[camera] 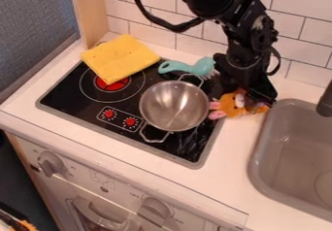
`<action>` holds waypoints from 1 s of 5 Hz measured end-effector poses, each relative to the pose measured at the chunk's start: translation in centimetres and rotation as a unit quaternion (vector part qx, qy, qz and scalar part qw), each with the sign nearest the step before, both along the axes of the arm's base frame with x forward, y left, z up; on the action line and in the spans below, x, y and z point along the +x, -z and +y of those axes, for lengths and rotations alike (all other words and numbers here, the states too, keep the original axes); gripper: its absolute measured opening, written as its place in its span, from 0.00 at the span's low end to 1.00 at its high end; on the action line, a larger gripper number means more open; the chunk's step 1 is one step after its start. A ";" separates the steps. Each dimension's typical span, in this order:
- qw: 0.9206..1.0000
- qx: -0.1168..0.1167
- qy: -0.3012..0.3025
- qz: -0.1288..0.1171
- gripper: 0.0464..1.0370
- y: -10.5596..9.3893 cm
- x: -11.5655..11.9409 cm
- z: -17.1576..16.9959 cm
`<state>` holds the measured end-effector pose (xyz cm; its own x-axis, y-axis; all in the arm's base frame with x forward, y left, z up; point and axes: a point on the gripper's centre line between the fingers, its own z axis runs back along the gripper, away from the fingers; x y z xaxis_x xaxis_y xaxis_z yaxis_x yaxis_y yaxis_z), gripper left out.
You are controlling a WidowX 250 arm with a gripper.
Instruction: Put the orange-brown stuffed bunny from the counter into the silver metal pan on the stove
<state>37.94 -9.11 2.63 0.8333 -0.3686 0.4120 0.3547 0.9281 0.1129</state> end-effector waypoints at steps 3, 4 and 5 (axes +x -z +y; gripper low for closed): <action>1.000 0.009 0.002 -0.002 0.28 -0.1 -0.2 -0.1; 1.000 0.015 0.002 -0.005 0.27 -0.4 -0.2 -0.1; 1.000 0.021 0.008 -0.009 0.24 -0.8 -0.2 -0.2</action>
<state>37.78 -9.33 3.46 0.8195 -0.3998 0.4107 0.3679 0.9164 0.1579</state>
